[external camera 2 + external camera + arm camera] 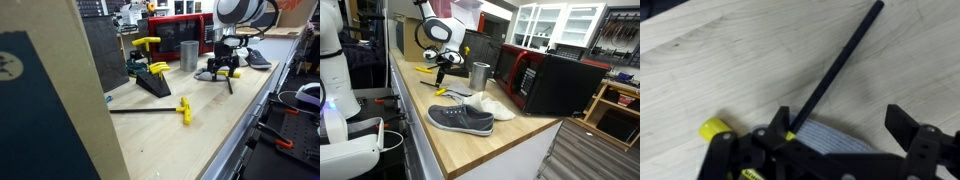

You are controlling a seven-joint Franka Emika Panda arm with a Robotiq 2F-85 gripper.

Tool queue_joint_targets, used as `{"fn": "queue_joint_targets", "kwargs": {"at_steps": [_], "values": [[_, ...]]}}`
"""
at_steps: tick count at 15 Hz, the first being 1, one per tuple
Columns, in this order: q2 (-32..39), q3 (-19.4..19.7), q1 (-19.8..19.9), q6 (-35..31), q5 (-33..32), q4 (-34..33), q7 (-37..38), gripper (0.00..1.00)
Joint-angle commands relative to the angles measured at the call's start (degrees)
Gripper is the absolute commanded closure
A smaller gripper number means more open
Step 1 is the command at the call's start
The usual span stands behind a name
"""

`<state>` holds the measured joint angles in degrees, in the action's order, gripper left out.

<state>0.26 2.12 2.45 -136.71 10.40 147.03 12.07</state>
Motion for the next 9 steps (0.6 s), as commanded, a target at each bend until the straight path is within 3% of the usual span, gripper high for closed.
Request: {"fn": "queue_joint_targets", "kwargs": {"at_steps": [1, 9], "values": [[-3.6, -1.1, -1.2, -2.0, 0.2, 4.1, 4.7, 0.0], [-7.2, -2.2, -1.4, -5.0, -1.7, 10.0, 13.2, 0.0]]}}
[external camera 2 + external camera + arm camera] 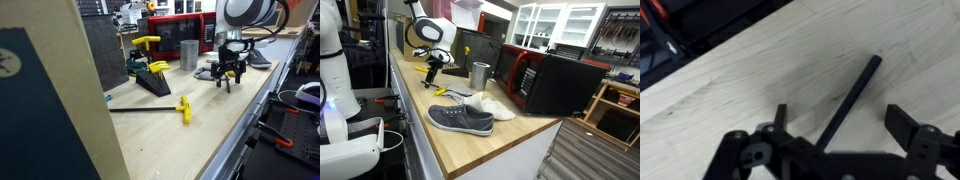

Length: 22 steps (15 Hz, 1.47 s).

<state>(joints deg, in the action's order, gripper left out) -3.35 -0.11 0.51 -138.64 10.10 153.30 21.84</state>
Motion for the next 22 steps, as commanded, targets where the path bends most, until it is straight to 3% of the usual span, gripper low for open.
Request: {"fn": "queue_joint_targets", "kwargs": {"at_steps": [1, 7, 14, 15, 18, 22], "values": [[-4.3, 0.2, 0.9, -4.8, -2.1, 4.7, 4.4, 0.0], [-8.8, 0.2, 4.0, -10.4, -4.4, 8.0, 9.0, 0.0], [-5.2, -1.3, 5.4, -14.3, -6.0, 5.3, 16.0, 0.0], [-5.5, -1.0, 7.0, -11.0, -10.2, 3.2, 16.4, 0.0], [-4.5, -0.4, 8.0, -10.9, -14.0, 1.2, 18.2, 0.0], [-2.7, 0.1, 8.3, -10.9, -14.5, -1.1, 18.2, 0.0]]}}
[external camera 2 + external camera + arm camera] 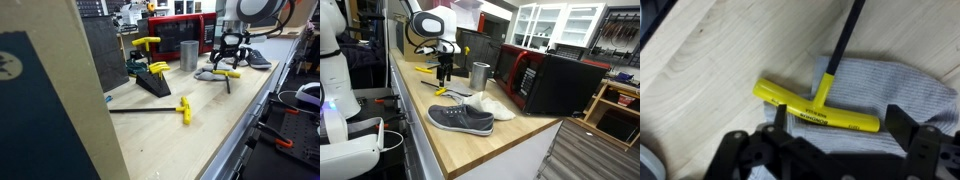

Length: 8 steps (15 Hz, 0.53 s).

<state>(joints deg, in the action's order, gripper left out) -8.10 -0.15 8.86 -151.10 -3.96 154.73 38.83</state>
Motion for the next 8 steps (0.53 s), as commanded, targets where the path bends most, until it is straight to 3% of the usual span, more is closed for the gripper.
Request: {"fn": "queue_joint_targets", "kwargs": {"at_steps": [1, 3, 4, 8], "values": [[3.0, 0.1, -0.3, 1.3, -0.4, -2.8, 1.1, 0.0], [5.9, 0.7, -2.4, 1.4, 5.1, -3.6, -4.5, 0.0], [2.7, 0.8, -1.2, 0.2, 1.4, -1.4, -1.1, 0.0], [3.6, 1.0, -1.6, 0.1, 1.9, -1.6, -1.5, 0.0]]}}
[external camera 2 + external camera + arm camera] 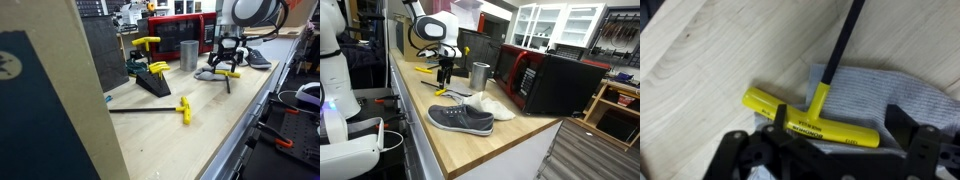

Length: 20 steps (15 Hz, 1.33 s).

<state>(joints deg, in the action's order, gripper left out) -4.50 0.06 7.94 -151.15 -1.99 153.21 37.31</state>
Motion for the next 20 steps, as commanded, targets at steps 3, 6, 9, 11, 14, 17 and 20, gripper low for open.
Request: {"fn": "queue_joint_targets", "kwargs": {"at_steps": [3, 6, 9, 11, 14, 17, 20], "values": [[-0.1, 0.8, -0.7, 0.1, -0.1, 0.0, 0.0, 0.0], [-0.5, 0.8, -0.8, 0.1, 0.3, 0.7, 0.8, 0.0], [-1.4, 0.6, -1.1, -0.6, 1.6, 1.5, 2.2, 0.0], [-2.1, 0.5, -1.1, -1.6, 2.2, 2.1, 3.8, 0.0], [-3.0, 0.4, -1.4, -1.4, 4.1, 2.9, 5.2, 0.0], [-3.5, 0.3, -1.2, -1.6, 4.4, 3.7, 7.5, 0.0], [-3.7, 0.5, -0.7, -2.2, 3.7, 4.2, 9.9, 0.0]]}}
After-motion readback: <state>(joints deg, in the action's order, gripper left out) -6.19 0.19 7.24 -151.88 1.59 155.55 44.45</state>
